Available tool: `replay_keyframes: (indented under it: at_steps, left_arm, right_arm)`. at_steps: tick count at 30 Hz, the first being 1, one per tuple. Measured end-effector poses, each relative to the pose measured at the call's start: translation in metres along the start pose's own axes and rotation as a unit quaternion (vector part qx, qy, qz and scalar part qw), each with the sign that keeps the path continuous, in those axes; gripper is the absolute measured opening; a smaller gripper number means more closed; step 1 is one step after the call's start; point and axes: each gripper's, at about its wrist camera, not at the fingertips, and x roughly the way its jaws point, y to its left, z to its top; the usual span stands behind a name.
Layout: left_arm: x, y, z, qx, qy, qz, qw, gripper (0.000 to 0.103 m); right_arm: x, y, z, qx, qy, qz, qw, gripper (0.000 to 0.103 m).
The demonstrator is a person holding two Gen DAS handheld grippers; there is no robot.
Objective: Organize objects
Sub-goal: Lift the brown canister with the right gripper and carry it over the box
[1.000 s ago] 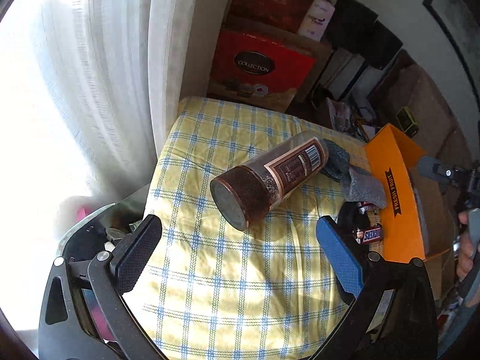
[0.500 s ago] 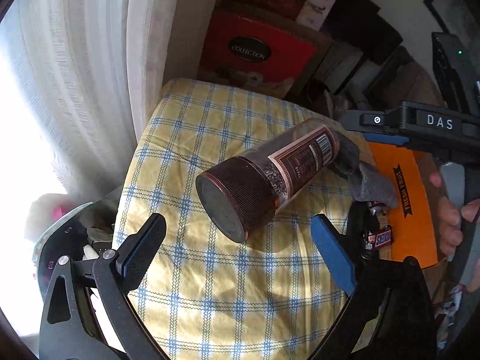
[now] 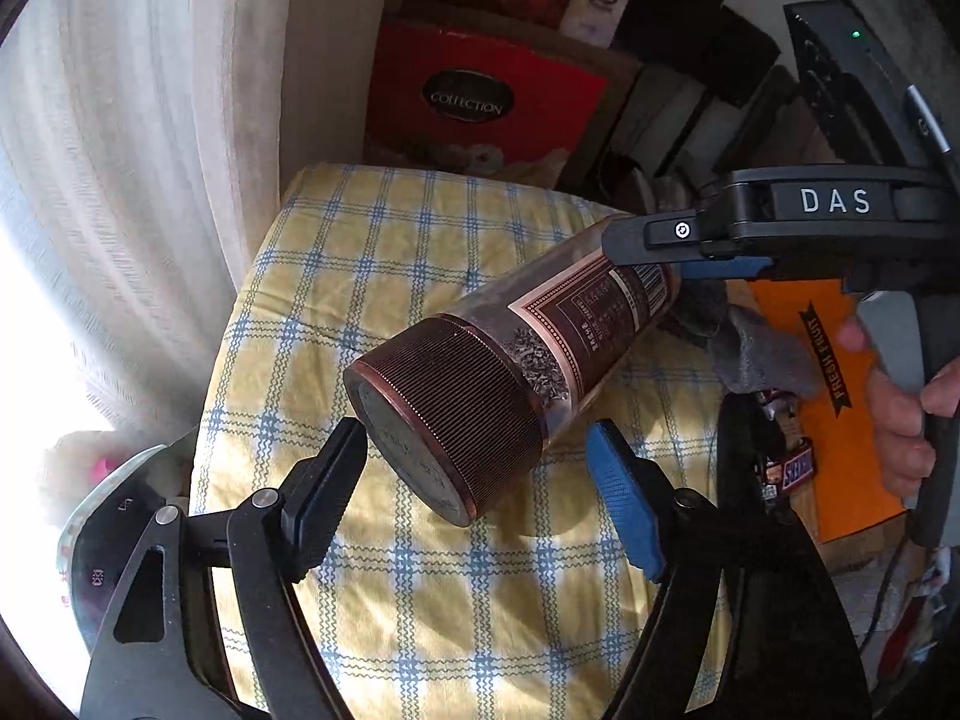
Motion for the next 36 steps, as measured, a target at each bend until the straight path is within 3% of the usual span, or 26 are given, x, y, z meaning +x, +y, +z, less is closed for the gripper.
replay_keyframes:
  at_steps: [5,9,17,25,36]
  left_arm:
    - [0.004,0.001,0.005,0.002,0.004,0.013,0.9999,0.063]
    - [-0.001,0.007,0.014,-0.015,0.015,-0.001,0.9998,0.061]
    - [-0.04,-0.012,0.05,-0.032,0.016,-0.04,0.9985,0.061]
    - [-0.074,-0.095,0.096,0.034,-0.008,-0.049,0.9982,0.061]
    - [-0.046,-0.234,0.113,0.12,0.008,-0.1,0.9876,0.061]
  right_arm:
    - [-0.001,0.005,-0.001,0.001,-0.007,-0.005,1.0,0.069]
    - [-0.007,0.01,-0.004,-0.006,-0.004,-0.014,1.0,0.069]
    - [-0.07,0.007,-0.002,0.019,-0.044,0.002,0.999,0.069]
    - [-0.151,-0.03,-0.007,0.058,-0.081,-0.022,0.995,0.069]
    - [-0.236,-0.135,-0.038,0.137,-0.126,-0.08,0.979,0.069]
